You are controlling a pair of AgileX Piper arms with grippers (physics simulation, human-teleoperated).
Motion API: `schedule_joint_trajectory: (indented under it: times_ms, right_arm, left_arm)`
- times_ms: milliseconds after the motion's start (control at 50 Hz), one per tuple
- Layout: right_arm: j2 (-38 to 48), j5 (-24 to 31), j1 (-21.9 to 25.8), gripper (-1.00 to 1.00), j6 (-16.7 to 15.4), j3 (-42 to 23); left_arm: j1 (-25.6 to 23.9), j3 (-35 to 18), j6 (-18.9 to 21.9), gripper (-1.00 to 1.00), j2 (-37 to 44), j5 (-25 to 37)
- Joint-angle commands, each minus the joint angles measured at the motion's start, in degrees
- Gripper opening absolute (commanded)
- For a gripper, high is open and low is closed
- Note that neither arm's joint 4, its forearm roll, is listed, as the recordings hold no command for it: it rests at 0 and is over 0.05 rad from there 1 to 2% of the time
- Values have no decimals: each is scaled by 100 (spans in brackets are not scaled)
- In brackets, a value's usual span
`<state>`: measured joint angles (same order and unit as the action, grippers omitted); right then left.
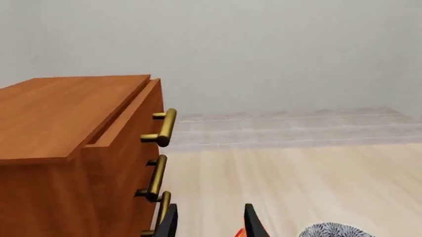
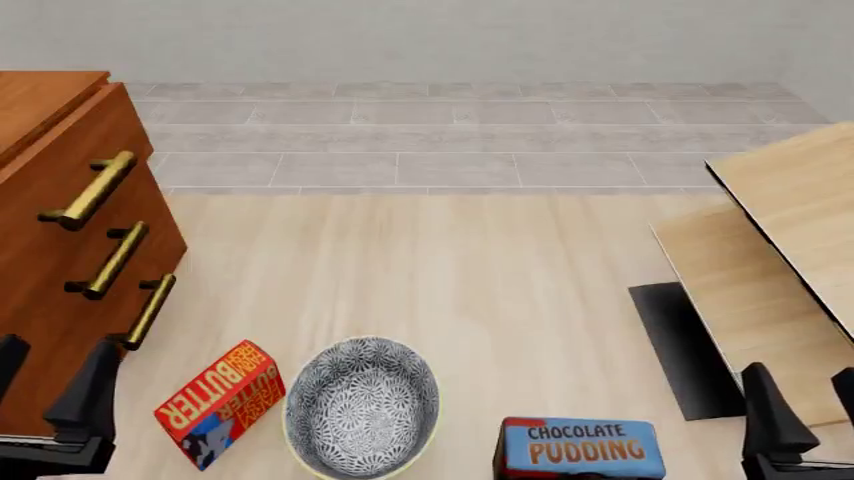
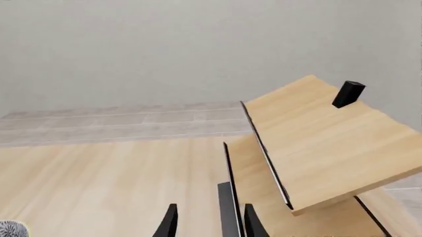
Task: Close the top drawer of the cabinet and put the bowl on top of it.
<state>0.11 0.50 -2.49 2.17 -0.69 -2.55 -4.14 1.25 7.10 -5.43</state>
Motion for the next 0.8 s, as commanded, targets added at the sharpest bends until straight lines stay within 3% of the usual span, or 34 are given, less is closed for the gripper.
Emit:
schedule_joint_trajectory:
  times_ms: [20,240,560,580,620,800]
  right_arm:
    - [-8,10,-43,100,34,-17]
    - [-8,7,-54,100,59,-9]
    - [-8,4,-73,100,68,-2]
    - [-8,18,-96,100,64,-21]
    - [-8,2,-104,100,67,-4]
    - [-8,-4,-113,100,82,5]
  left_arm:
    - [-124,-184,105,100,888,-836]
    - [-205,-306,-44,100,2402,-2145]
    - [-334,-643,163,100,3682,-3212]
    - [-238,-964,170,100,4539,-3765]
    - [-217,-1087,208,100,4921,-4004]
    - [-192,-1516,82,100,5503,-4075]
